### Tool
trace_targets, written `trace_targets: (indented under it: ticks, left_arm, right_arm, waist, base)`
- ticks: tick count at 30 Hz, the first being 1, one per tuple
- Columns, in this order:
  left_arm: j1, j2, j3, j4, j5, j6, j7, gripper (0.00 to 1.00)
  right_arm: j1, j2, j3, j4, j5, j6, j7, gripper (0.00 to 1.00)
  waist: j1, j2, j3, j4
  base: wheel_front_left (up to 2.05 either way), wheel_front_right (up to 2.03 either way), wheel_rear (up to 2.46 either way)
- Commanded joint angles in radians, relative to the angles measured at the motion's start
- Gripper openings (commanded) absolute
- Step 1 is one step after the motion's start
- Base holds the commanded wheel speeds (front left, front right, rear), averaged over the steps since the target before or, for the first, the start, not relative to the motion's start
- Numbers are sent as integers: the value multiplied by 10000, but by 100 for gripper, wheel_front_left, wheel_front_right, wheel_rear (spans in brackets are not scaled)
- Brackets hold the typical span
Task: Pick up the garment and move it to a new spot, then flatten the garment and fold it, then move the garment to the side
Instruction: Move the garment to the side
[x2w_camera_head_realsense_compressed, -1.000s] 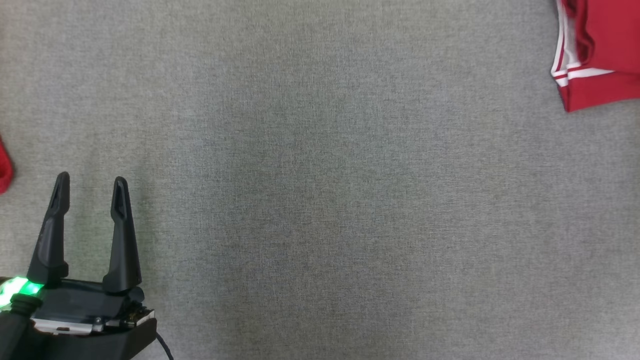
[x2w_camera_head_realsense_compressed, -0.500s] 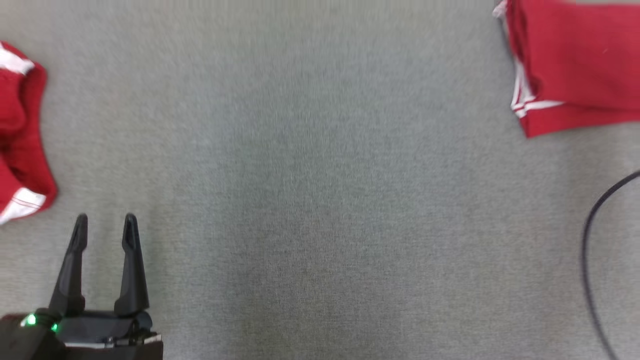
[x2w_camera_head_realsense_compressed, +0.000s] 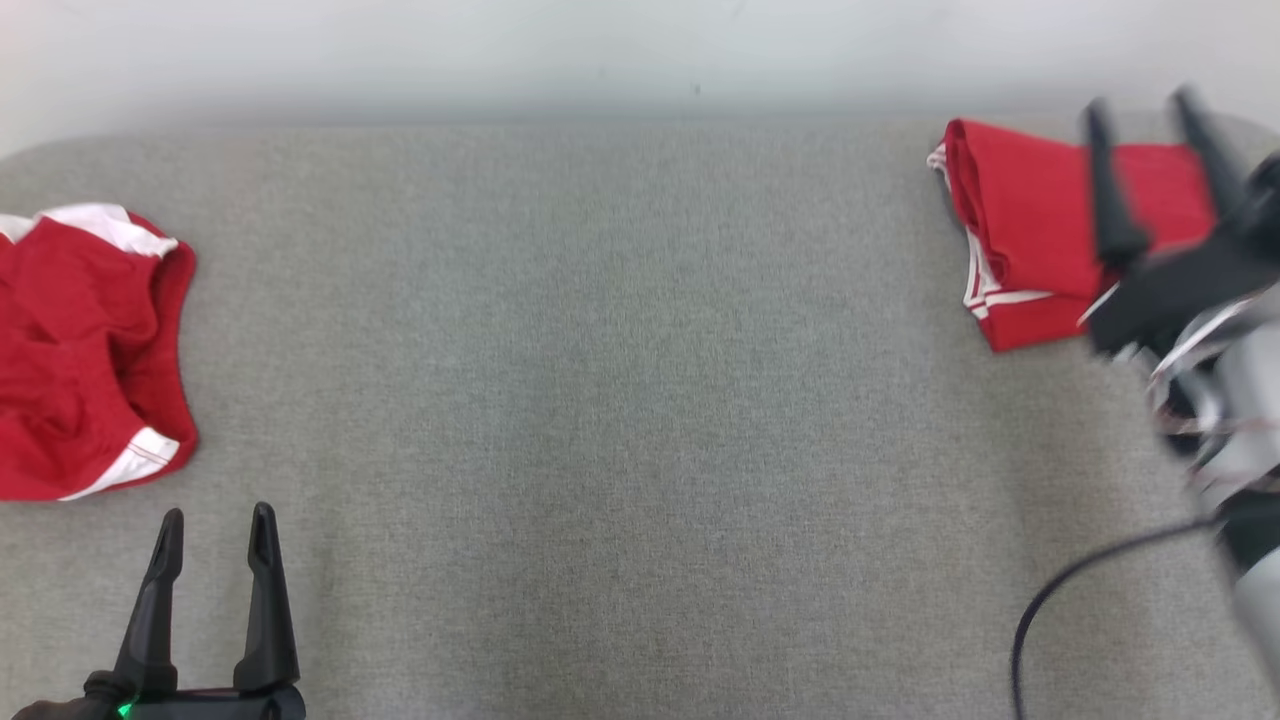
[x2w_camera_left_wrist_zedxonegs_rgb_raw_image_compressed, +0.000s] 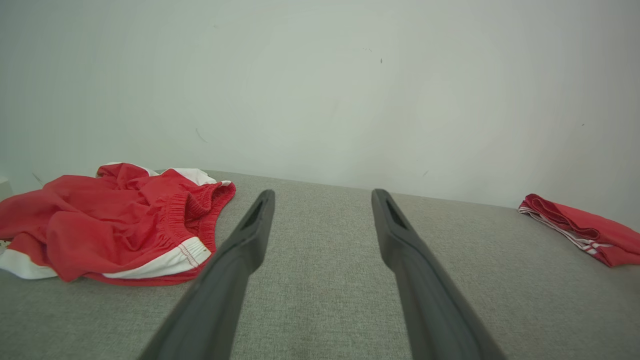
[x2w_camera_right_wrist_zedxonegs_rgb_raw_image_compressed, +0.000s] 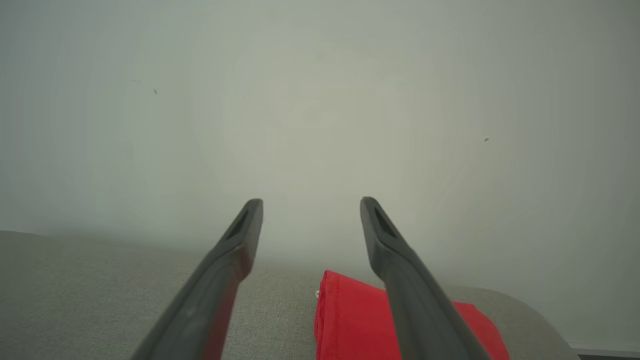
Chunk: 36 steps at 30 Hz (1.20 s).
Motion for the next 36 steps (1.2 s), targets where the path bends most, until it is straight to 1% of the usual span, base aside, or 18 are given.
trace_targets:
  ticks: [1,6,8,11,15,20,25,29,36]
  left_arm:
    - [108,-12,4,40,-19,37,-33,100]
    - [267,-28,-7,231,-58,70,-33,100]
    - [279,-37,-64,287,-76,99,-35,100]
    - [413,-44,-157,366,-103,144,-33,100]
    - [521,-44,-306,480,-127,216,-35,100]
    - [740,-45,-473,648,-95,304,-35,100]
    - [983,-50,-575,893,42,414,-35,100]
    - [1082,-46,-616,1149,105,458,-35,100]
    - [1186,-51,-574,1564,145,482,-35,100]
  right_arm:
    - [265,124,-15,-106,-84,-2,-44,100]
    - [1610,703,-463,-1181,-721,-2,-43,100]
    - [2208,894,-764,-1590,-935,-2,-52,100]
    - [3152,1212,-1342,-2261,-1551,-2,-64,100]
    - [4608,1895,-2424,-3128,-2370,-2,-76,100]
    - [6079,2674,-2979,-3966,-3116,-1,42,100]
    - [7404,3568,-3353,-4656,-3740,-1,350,100]
    - [8093,3889,-3270,-4887,-4081,-1,505,100]
    - [8567,4228,-3411,-4811,-4404,-1,435,100]
  waist:
    - [3,2,-277,40]
    - [3,2,-600,96]
    - [3,2,-720,138]
    - [3,2,-920,223]
    - [3,2,-1196,314]
    - [3,2,-1513,279]
    - [3,2,-1811,232]
    - [3,2,-1944,238]
    - [3,2,-2113,281]
  base:
    - [0,0,0]
    - [0,0,0]
    - [0,0,0]
    - [0,0,0]
    - [0,0,0]
    - [0,0,0]
    - [0,0,0]
    - [0,0,0]
    - [0,0,0]
